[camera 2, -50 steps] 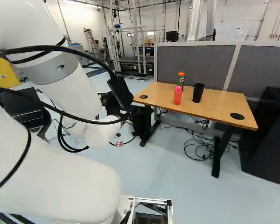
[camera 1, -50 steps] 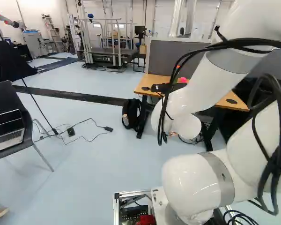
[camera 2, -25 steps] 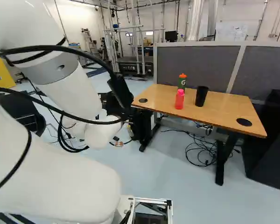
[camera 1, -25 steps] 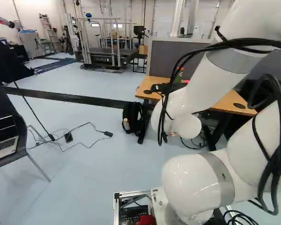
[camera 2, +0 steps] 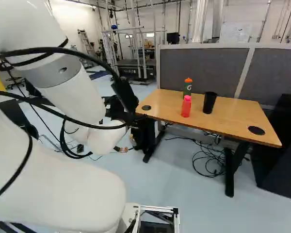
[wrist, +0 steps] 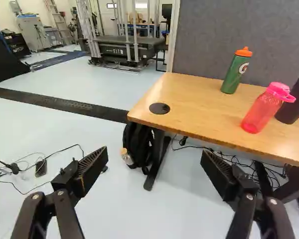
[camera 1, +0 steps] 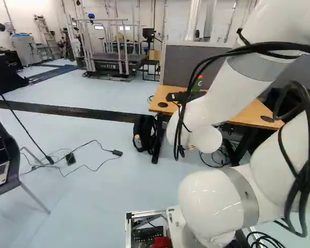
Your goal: Pick up the green bottle from the table
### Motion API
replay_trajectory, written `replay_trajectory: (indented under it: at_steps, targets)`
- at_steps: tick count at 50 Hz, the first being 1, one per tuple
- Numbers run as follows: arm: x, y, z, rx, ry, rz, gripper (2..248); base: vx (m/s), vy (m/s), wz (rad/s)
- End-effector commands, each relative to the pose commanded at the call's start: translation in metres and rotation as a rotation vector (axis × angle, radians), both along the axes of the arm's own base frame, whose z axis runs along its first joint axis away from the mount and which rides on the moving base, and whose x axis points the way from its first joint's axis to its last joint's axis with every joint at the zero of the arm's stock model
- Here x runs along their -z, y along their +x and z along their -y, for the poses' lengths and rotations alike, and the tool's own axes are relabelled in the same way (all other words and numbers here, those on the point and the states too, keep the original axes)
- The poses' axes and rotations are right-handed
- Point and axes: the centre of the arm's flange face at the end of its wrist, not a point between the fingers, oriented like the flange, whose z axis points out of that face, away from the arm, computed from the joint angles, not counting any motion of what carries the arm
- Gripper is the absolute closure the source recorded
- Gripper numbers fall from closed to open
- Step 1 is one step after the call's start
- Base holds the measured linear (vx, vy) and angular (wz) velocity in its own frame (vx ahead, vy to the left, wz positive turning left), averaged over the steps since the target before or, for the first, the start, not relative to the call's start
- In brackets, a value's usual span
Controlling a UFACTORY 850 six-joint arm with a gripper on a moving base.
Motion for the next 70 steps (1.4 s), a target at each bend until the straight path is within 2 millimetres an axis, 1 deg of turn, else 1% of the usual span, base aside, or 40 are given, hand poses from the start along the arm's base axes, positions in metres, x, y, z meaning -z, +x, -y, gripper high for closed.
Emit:
replay_trajectory:
  at_steps: [70]
  targets:
    - [0.0, 0.0, 0.0, 0.0, 0.0, 0.0, 3, 0.124, 0.032, -0.126]
